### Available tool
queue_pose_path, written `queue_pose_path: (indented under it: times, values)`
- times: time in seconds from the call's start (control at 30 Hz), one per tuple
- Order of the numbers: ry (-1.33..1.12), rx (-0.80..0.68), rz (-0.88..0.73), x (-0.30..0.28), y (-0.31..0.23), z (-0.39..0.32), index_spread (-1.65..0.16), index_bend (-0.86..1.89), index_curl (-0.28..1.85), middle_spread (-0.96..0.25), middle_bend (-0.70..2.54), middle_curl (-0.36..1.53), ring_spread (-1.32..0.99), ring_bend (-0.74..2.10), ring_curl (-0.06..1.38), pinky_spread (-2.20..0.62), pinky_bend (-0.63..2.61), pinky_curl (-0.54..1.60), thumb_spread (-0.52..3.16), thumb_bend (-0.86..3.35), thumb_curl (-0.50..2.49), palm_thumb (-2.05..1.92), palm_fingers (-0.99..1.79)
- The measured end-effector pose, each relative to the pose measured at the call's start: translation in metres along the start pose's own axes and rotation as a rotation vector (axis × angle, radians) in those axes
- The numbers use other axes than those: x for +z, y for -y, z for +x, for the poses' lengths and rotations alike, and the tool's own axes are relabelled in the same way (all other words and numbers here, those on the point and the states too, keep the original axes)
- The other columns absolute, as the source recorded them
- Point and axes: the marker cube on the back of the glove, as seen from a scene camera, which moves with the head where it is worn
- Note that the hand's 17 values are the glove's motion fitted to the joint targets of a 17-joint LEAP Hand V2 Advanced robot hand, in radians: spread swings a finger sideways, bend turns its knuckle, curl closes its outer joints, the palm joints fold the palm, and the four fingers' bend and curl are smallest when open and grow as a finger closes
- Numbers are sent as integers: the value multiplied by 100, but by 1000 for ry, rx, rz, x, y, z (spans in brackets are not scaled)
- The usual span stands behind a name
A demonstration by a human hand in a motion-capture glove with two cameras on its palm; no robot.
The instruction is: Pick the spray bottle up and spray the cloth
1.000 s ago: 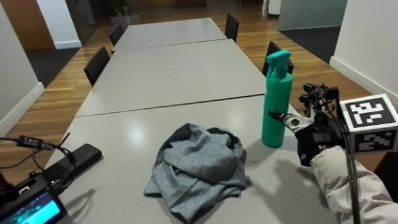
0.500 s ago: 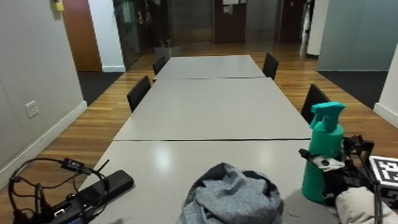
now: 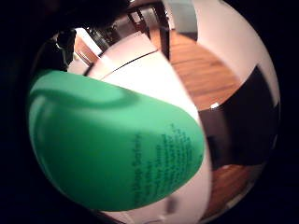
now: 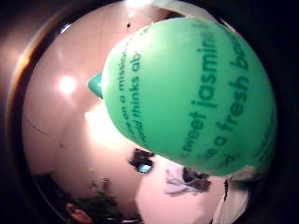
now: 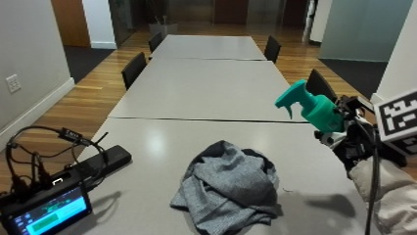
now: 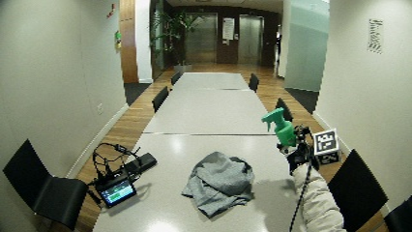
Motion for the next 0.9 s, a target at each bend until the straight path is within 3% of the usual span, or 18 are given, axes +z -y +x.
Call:
queue_pose_path:
  times: [0.2, 0.47, 0.63, 0.9]
  values:
    - [-498, -338, -8, -11, 14, -69, -28, 17, 37, -13, 40, 43, -17, 49, 40, -15, 38, 37, 43, 29, 48, 103, 91]
    - [-681, -381, -38, 6, 12, -90, -28, 15, 38, -14, 37, 44, -17, 45, 41, -16, 35, 38, 40, 20, 51, 109, 94]
    - [-516, -303, -84, 17, 4, -85, -28, 14, 38, -14, 35, 45, -17, 44, 42, -16, 33, 38, 38, 15, 52, 111, 96]
    - [191, -105, -176, 23, -26, -116, -28, 14, 38, -14, 32, 46, -17, 42, 43, -17, 31, 39, 37, 9, 55, 115, 97]
